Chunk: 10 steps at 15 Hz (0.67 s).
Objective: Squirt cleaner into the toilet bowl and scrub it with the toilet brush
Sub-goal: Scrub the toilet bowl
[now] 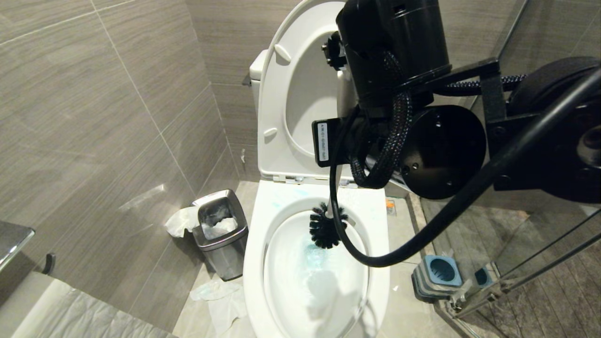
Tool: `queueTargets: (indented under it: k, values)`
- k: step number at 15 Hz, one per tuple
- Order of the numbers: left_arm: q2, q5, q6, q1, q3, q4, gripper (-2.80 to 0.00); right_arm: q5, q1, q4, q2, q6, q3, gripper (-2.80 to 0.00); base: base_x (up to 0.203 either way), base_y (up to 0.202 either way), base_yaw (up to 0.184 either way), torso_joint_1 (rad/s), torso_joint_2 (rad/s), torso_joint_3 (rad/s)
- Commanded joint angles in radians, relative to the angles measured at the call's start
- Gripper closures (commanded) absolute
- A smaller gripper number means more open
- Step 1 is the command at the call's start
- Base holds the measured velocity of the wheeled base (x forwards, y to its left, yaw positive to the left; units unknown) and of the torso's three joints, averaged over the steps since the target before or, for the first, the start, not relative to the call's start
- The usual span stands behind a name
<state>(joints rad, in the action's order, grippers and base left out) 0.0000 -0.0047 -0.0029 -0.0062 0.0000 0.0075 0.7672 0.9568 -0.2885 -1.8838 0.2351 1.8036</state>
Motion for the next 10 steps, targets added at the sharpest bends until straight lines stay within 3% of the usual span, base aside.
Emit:
queueTargets:
  k: [1,10]
  values:
    - [0.002,0.000,0.000,0.000,0.002,0.000,0.00,0.004,-0.001,-0.001,0.000,0.001,-0.003,0.00,0.000,0.000,0.000,0.000,0.00,0.000]
    - [0.002,0.000,0.000,0.000,0.002,0.000,0.00,0.004,-0.001,0.000,-0.001,0.011,-0.010,0.00,0.000,0.000,0.000,0.000,0.00,0.000]
